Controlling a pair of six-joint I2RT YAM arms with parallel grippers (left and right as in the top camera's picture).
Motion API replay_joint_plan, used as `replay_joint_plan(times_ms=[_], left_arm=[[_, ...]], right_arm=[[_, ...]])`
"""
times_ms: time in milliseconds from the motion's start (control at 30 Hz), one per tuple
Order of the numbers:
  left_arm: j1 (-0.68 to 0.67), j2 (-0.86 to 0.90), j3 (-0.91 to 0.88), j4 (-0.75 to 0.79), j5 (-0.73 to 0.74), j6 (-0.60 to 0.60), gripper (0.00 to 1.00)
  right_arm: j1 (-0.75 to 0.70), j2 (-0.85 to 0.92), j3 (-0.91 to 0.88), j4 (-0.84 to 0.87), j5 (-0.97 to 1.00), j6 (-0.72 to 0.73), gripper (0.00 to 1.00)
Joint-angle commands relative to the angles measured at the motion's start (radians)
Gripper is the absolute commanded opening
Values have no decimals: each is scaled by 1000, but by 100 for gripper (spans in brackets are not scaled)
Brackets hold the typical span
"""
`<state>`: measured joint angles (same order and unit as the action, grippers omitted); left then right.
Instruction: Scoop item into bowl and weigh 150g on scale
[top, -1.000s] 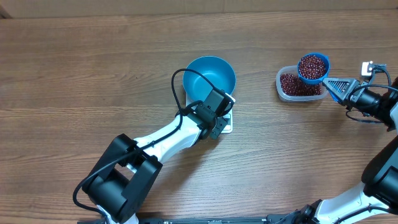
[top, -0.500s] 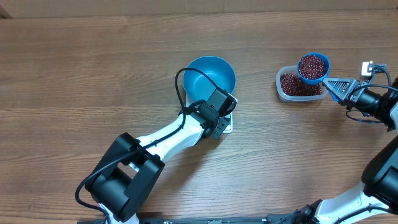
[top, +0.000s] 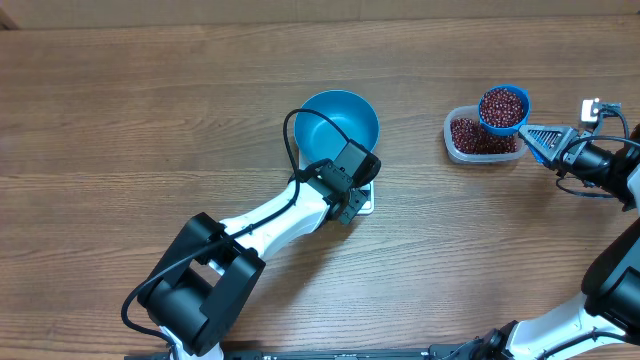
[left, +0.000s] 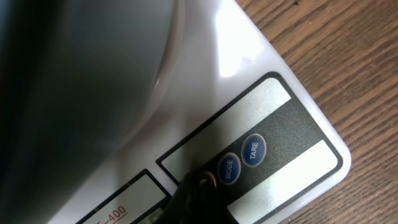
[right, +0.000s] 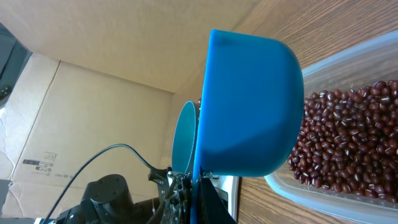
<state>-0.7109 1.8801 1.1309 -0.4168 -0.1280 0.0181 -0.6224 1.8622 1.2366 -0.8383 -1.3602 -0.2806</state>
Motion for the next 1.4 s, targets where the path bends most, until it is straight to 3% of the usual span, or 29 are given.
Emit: replay_joint_plan(times_ms=[0,733,1167,1367], left_arm=[[-18,64,-24,-27,-18,6,4],[-30,66,-13,3,-33,31,4],[-29,-209,6,-60,-25,0,4],[-29,-232,6,-71,-25,-19,4]], right_arm=[[-9,1,-3,6,-42,-5,4],[-9,1,-3,6,-42,-5,4],[-9,1,-3,6,-17,-5,4],[-9,1,-3,6,-16,-5,4]])
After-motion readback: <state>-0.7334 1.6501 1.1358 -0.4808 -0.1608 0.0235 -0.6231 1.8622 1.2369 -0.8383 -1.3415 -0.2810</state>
